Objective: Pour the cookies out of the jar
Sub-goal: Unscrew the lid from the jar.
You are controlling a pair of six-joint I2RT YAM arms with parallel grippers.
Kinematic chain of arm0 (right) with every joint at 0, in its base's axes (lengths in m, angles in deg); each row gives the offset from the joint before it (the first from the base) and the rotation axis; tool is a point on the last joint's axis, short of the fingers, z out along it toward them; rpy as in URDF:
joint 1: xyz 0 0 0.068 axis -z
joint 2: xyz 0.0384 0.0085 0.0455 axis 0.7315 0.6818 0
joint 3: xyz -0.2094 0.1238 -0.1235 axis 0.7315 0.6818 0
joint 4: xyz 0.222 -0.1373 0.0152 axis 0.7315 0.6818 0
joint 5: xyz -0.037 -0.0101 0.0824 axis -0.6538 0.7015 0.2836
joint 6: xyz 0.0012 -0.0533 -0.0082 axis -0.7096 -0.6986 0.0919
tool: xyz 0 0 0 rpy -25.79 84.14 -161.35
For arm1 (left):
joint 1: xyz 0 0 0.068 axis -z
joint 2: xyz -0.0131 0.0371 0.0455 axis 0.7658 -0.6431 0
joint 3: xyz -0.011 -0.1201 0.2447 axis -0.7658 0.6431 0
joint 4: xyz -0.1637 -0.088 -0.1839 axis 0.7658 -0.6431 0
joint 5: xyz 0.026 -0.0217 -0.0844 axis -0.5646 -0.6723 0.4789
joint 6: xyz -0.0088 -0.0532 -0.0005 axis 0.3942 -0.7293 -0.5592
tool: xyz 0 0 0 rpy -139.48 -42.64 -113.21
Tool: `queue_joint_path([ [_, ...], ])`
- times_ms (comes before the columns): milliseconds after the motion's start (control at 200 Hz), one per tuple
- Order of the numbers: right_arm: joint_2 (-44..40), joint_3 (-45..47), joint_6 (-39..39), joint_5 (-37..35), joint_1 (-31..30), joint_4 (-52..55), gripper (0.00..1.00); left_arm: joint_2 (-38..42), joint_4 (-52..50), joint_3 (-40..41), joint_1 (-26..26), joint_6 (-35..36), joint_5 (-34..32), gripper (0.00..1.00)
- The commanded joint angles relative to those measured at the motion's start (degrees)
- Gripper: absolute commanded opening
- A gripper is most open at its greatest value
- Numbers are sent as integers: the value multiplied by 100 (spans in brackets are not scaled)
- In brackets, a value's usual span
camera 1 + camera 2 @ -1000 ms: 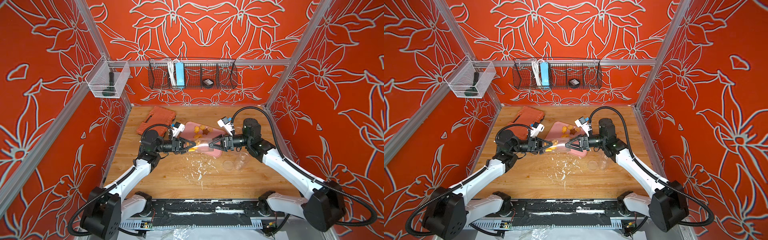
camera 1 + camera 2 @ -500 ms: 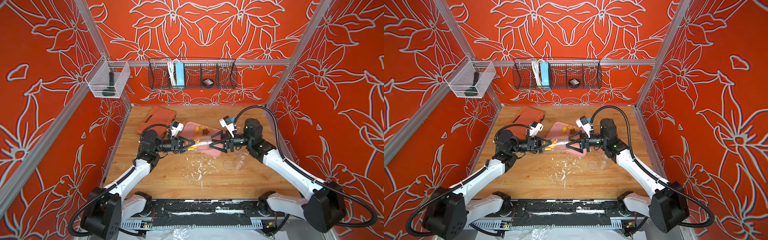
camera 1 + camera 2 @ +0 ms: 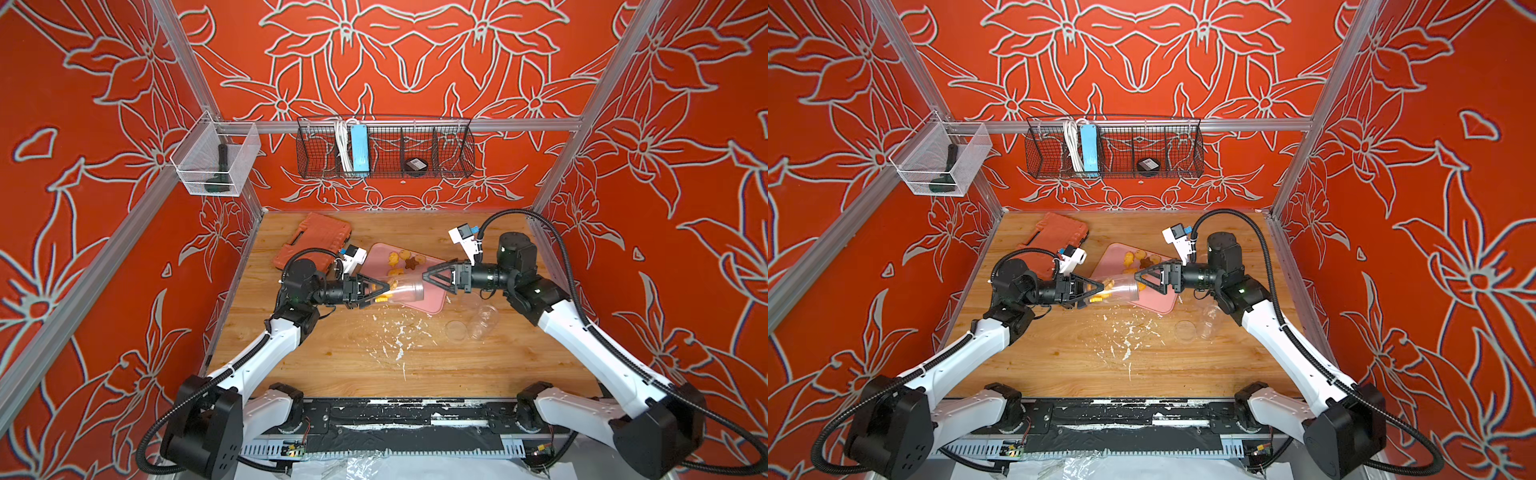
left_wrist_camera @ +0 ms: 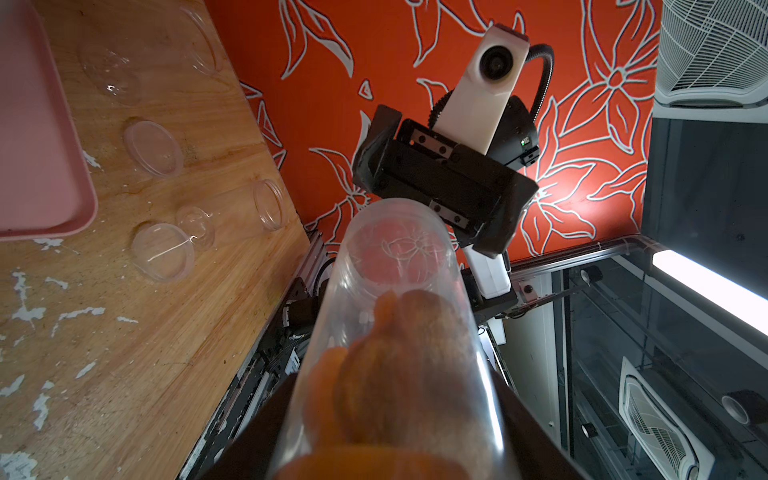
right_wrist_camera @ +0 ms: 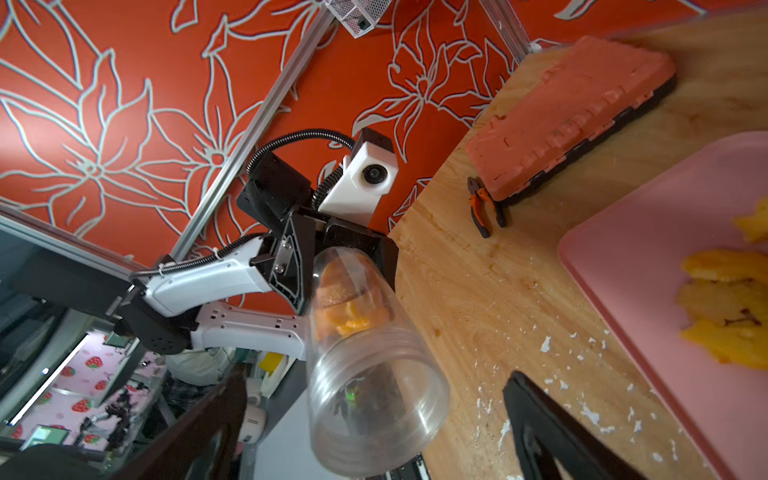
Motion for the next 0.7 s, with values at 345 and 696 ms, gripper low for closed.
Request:
queue_joint_path([
  [345, -15, 805, 3661, 630, -64, -1383, 94, 252, 70, -215, -29, 156, 193, 60],
  [696, 130, 758, 3776, 492, -534, -1551, 85, 305, 57, -220, -29, 141, 195, 60],
])
